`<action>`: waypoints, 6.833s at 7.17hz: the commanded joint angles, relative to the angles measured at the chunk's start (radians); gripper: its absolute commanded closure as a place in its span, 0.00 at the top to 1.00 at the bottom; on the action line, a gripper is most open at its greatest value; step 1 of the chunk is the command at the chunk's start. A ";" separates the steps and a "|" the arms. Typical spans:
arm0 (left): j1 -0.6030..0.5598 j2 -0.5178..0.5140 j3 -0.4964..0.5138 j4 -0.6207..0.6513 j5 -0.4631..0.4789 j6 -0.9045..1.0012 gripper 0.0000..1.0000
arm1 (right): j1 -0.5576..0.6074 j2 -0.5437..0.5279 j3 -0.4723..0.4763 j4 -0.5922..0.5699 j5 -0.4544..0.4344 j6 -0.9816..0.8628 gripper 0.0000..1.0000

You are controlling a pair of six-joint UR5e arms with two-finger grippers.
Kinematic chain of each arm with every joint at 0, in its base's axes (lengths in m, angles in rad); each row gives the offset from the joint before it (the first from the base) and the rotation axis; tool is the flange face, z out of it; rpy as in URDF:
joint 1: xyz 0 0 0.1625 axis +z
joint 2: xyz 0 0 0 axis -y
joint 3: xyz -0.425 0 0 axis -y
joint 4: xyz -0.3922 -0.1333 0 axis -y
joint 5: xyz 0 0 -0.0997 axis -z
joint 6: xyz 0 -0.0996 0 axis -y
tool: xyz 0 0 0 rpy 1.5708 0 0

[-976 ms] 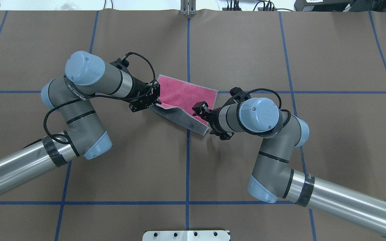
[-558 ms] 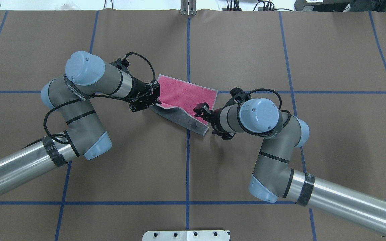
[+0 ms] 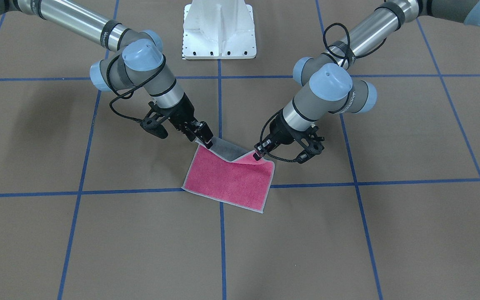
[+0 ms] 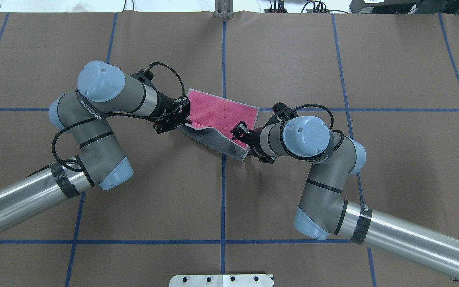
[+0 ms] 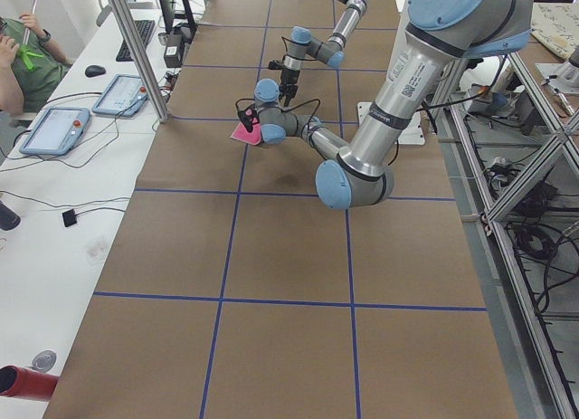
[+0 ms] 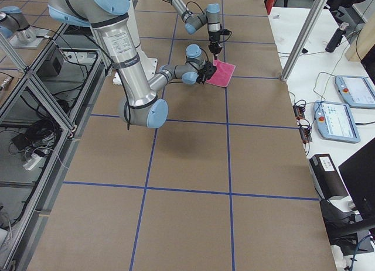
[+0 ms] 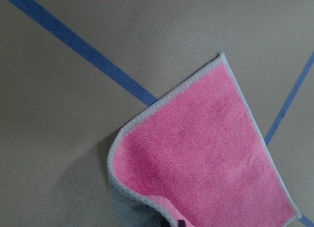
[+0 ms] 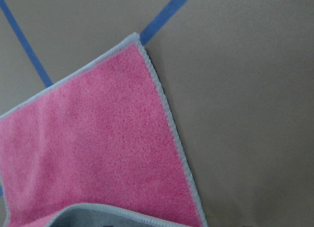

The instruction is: Fold towel twice with both arms

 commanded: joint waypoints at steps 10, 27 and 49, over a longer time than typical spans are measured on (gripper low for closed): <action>-0.003 0.069 -0.161 0.009 -0.040 -0.137 0.00 | 0.063 -0.108 0.143 0.075 0.132 -0.008 0.00; -0.011 -0.041 0.040 0.000 -0.011 -0.126 0.00 | 0.098 -0.023 -0.039 0.078 0.042 -0.080 0.00; -0.204 -0.076 0.038 0.018 -0.193 -0.048 1.00 | 0.109 -0.032 -0.002 -0.036 0.204 -0.350 1.00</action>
